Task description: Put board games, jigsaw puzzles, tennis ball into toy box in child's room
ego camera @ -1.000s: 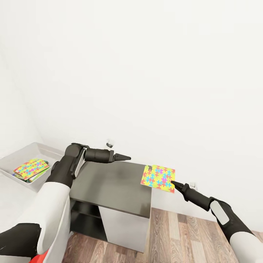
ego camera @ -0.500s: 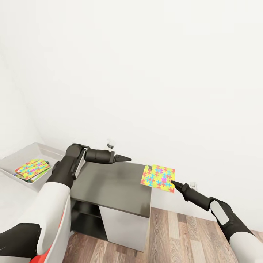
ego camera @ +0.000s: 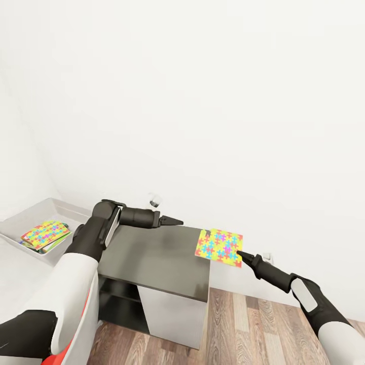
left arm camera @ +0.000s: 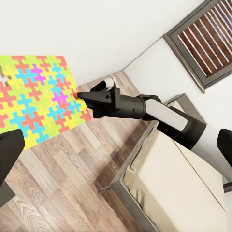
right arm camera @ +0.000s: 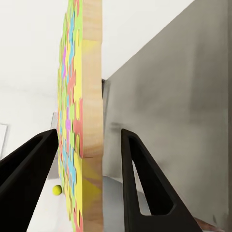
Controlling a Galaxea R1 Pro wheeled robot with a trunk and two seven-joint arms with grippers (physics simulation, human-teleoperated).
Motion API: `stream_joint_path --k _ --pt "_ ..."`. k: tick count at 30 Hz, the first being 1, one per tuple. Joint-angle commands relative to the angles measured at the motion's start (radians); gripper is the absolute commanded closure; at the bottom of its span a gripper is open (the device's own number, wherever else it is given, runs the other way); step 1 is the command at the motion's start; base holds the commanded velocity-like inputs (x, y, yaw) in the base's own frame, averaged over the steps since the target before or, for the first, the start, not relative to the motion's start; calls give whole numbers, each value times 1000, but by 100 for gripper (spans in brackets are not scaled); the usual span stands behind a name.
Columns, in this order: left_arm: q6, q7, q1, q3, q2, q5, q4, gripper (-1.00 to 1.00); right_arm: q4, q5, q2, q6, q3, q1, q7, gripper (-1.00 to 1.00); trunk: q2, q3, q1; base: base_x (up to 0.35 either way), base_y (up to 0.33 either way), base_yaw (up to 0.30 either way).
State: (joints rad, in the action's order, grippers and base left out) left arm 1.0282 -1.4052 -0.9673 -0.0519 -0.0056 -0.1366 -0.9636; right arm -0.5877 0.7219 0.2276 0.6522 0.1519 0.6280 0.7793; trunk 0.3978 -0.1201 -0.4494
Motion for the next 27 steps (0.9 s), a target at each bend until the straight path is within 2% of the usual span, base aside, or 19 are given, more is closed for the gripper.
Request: stream_joint_path --k 1,17,27 --pt "10 -9 -1 1 -1 -11 0 -100 0 2 -1 6 2 1 1 100 2 -2 -1 0 0 0" --pt "9 -9 -1 1 -1 -11 -1 -100 0 2 -5 6 3 1 3 100 2 -2 -1 -2 0 0" --pt "10 -9 -1 1 -1 -12 -1 -100 0 2 -2 6 7 1 3 100 2 -2 -1 -152 0 0"
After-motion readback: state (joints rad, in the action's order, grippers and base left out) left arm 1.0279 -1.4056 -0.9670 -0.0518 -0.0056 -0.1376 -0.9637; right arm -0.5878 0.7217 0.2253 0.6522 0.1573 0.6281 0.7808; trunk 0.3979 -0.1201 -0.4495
